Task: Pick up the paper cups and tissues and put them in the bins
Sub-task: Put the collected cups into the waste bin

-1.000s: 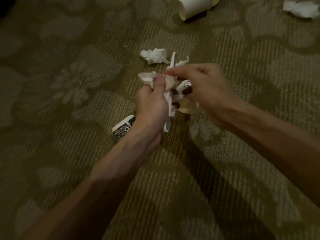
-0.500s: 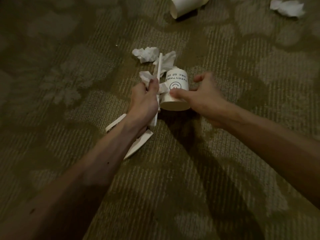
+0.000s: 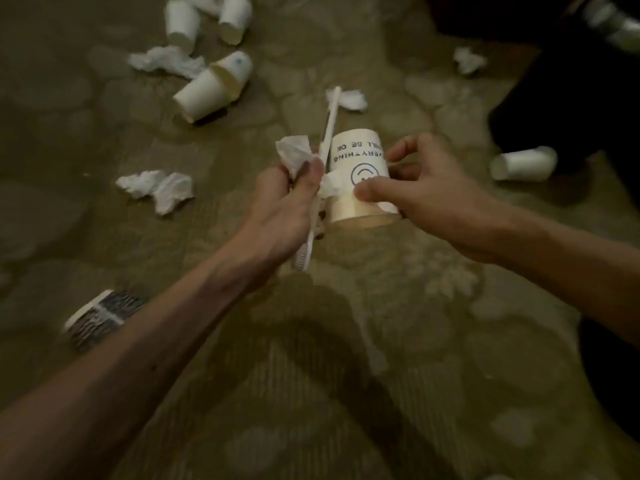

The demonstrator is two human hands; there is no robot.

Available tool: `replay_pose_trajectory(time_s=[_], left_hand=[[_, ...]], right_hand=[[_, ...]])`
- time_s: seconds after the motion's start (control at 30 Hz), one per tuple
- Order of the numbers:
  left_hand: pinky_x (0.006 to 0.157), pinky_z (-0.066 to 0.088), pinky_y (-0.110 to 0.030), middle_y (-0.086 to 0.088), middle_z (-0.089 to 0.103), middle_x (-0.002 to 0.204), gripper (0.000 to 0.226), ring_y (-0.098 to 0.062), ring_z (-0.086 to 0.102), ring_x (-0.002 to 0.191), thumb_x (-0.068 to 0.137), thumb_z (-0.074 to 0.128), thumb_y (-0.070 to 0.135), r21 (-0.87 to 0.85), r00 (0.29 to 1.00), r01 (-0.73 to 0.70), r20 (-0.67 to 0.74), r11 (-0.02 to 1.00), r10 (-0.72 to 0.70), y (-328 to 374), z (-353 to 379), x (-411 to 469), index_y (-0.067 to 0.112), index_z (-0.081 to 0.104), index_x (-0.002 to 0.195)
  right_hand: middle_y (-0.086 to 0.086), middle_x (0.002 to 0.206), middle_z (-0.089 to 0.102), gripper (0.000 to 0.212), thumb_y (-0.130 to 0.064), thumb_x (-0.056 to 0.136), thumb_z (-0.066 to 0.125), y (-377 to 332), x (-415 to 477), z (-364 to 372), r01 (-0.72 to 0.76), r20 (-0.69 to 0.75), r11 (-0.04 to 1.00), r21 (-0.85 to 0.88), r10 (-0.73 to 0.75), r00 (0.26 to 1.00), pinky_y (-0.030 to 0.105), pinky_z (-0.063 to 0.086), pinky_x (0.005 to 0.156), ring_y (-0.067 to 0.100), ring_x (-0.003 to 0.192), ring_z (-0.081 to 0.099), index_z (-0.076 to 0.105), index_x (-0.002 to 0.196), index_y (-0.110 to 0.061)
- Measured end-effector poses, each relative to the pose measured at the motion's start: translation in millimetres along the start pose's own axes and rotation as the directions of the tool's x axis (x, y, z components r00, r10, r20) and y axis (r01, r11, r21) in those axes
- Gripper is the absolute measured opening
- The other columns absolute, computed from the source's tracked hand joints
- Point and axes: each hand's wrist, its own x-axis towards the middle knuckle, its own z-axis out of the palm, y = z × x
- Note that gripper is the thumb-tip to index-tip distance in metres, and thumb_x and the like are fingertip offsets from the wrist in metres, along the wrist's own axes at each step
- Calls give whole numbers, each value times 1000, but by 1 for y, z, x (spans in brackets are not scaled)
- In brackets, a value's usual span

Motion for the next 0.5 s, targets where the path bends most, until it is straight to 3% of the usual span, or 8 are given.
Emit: replay_pose_trajectory(time_s=[0.07, 0.17, 0.3, 0.4, 0.5], left_hand=[[55, 52, -13, 29, 70, 79, 20, 7, 68, 76, 104, 40, 30, -15, 989, -90, 118, 996, 92, 30, 39, -5, 30, 60, 101], [51, 52, -15, 28, 70, 78, 15, 6, 68, 72, 102, 43, 29, -52, 946, -176, 267, 983, 183, 76, 104, -12, 30, 58, 106], [50, 49, -14, 24, 69, 73, 9, 6, 65, 64, 98, 47, 30, -73, 834, -317, 454, 946, 314, 132, 194, -17, 29, 57, 100], [59, 51, -14, 18, 67, 86, 9, 5, 66, 75, 102, 49, 27, -84, 752, -414, 530, 907, 392, 159, 276, -18, 26, 55, 108], [63, 55, -17, 15, 68, 93, 12, 2, 68, 84, 101, 51, 29, -135, 717, -374, 585, 918, 378, 162, 353, -22, 28, 55, 112]], right_hand=[[-2, 96, 75, 69, -50, 49, 82, -6, -31, -50, 26, -66, 1000, -8, -26, 997, 38, 57, 71, 10, 84, 73, 45, 104, -32], [0, 100, 74, 66, -45, 61, 87, -6, -78, -125, 27, -160, 1000, -17, -29, 987, 36, 57, 70, 11, 83, 73, 45, 110, -30], [-6, 96, 75, 66, -49, 57, 77, -7, -143, -219, 2, -274, 1000, 13, 1, 962, 26, 58, 59, 10, 80, 74, 47, 112, -30], [-8, 88, 75, 66, -42, 52, 74, 0, -187, -285, 32, -407, 998, 52, -8, 913, 24, 57, 52, 14, 73, 74, 49, 111, -24], [-6, 88, 75, 71, -44, 47, 74, 22, -220, -337, -6, -509, 999, 45, 29, 860, 27, 59, 56, 17, 75, 74, 50, 111, -27]])
